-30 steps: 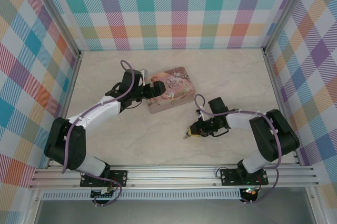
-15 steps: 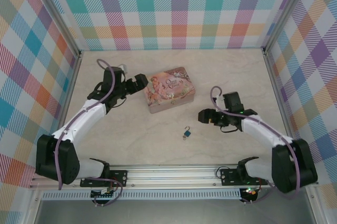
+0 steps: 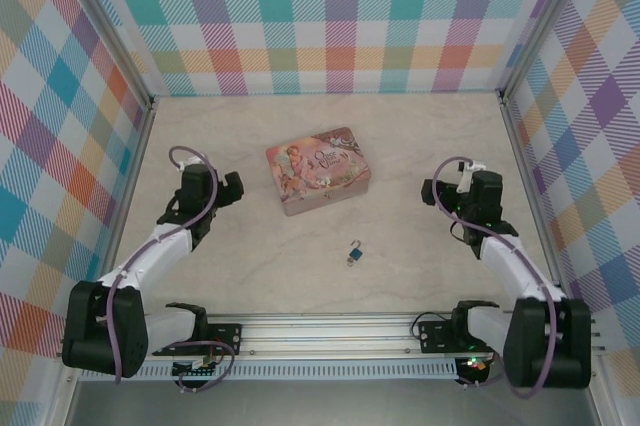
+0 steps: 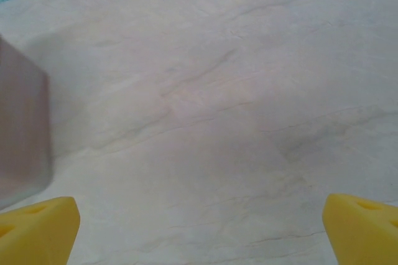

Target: Unlock the padlock with the key

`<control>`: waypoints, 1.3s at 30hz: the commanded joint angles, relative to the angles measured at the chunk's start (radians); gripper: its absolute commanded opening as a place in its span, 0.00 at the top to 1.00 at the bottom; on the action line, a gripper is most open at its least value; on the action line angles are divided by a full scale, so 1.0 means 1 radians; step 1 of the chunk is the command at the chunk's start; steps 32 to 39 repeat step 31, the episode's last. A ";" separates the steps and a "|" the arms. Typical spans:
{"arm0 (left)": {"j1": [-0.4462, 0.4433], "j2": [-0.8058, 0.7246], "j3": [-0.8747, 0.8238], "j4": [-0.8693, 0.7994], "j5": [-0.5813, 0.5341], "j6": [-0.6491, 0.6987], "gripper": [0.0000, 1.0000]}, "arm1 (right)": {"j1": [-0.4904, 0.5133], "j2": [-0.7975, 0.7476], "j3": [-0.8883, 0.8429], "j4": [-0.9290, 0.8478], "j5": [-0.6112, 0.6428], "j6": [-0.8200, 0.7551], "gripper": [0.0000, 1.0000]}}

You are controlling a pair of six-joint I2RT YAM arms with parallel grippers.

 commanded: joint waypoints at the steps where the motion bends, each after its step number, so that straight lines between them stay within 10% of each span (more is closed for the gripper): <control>1: 0.020 0.001 -0.100 0.250 -0.045 0.143 0.00 | -0.013 0.119 -0.046 0.303 -0.033 -0.055 0.00; 12: 0.058 0.179 -0.161 0.535 0.133 0.221 0.00 | -0.020 0.426 -0.110 0.815 -0.163 -0.136 0.00; 21: 0.079 0.402 -0.175 0.827 0.215 0.284 0.00 | -0.013 0.414 -0.070 0.705 -0.111 -0.137 0.00; 39: 0.104 0.394 -0.157 0.771 0.230 0.257 0.00 | -0.001 0.415 -0.065 0.699 -0.087 -0.143 0.00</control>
